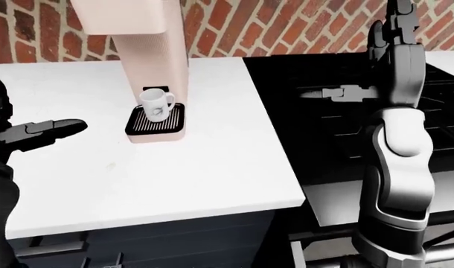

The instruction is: Pick the mug from under the coffee machine dispenser and place it on the counter.

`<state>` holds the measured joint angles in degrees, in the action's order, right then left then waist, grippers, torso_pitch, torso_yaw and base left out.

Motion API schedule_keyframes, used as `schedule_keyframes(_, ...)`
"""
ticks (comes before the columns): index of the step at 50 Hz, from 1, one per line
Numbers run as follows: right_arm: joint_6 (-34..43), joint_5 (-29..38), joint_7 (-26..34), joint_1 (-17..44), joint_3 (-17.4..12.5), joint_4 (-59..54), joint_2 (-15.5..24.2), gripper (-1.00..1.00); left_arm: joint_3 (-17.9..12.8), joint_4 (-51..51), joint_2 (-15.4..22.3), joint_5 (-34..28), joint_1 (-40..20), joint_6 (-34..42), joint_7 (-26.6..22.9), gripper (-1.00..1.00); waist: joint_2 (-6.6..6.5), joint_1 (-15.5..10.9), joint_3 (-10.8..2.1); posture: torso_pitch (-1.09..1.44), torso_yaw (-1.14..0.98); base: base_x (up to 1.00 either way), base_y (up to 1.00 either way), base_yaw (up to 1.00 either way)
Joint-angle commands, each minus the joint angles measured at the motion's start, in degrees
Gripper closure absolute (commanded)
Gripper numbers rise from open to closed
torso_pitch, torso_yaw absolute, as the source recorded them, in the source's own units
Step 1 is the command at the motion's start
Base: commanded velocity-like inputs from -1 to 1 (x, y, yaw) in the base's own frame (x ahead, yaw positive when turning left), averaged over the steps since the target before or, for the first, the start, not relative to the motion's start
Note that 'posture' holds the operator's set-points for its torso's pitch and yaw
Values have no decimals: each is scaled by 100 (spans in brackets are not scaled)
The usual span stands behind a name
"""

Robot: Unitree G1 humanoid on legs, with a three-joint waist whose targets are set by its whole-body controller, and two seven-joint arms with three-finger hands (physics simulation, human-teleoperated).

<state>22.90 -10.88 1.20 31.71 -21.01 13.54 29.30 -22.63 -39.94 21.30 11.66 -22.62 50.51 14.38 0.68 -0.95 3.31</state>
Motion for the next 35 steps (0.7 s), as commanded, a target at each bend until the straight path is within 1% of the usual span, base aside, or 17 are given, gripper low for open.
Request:
schedule_keyframes(1,-159,35,-16,136,-90,153,106,-100,-16,-227,1,-179,-151,62,85,-100,-10,3,-117,0,0,0,0,0)
schedule_keyframes(2,-147,40,-17,145,-91,150,109,-100,11,-264,-39,-259,-152,71,127,-100,-6,0,-117,0,0,0,0,0)
schedule_keyframes(4,-141,50,-21,147,-89,142,105,-100,-37,-336,-198,-267,-190,189,263,-100,4,-2,-116,0,0,0,0,0)
schedule_keyframes(7,-123,60,-21,149,-94,159,109,-100,102,-385,-374,-261,-187,181,413,-100,15,-3,-115,0,0,0,0,0)
schedule_keyframes(11,-116,75,-29,150,-98,158,111,-100,427,-270,-569,-291,-410,197,659,-100,38,-14,-116,0,0,0,0,0)
schedule_keyframes(12,-121,80,-30,138,-99,160,108,-100,476,-243,-664,-263,-480,283,760,-100,46,-18,-120,0,0,0,0,0)
schedule_keyframes(15,-143,100,-36,129,-102,134,106,-100,697,-151,-767,-371,-764,544,1098,-100,71,-17,-126,0,0,0,0,0)
schedule_keyframes(17,-166,114,-33,121,-110,104,112,-100,945,-78,-879,-525,-947,657,1329,-100,86,-10,-132,0,0,0,0,0)
schedule_keyframes(21,-166,117,-44,144,-122,76,144,-100,1307,114,-1122,-844,-1236,621,1644,-100,117,-3,-147,0,0,0,0,0)
schedule_keyframes(24,-185,173,-47,147,-99,61,148,-100,1448,214,-1363,-983,-1308,578,1793,-100,125,9,-157,0,0,0,0,0)
schedule_keyframes(25,-194,178,-48,157,-108,35,151,-100,1556,283,-1455,-1055,-1333,540,1873,-100,124,16,-164,0,0,0,0,0)
schedule_keyframes(26,-206,182,-46,155,-109,22,150,-100,1548,319,-1520,-1066,-1386,549,1911,-100,123,25,-168,0,0,0,0,0)
schedule_keyframes(29,-199,173,-48,164,-125,15,164,-100,1740,478,-1775,-1169,-1510,564,2152,-100,121,42,-183,0,0,0,0,0)
schedule_keyframes(30,-211,170,-48,161,-132,-2,168,-100,1756,516,-1870,-1183,-1537,555,2240,-100,119,50,-186,0,0,0,0,0)
schedule_keyframes(32,-224,173,-54,165,-127,-15,173,-100,1956,653,-2007,-1296,-1540,433,2379,-100,113,66,-190,0,0,0,0,0)
schedule_keyframes(33,-224,171,-56,164,-130,-14,176,-100,1989,729,-2113,-1289,-1563,421,2419,-100,110,75,-194,0,0,0,0,0)
schedule_keyframes(35,-231,177,-54,156,-132,-19,184,-100,2045,782,-2161,-1337,-1556,375,2456,-100,103,86,-204,0,0,0,0,0)
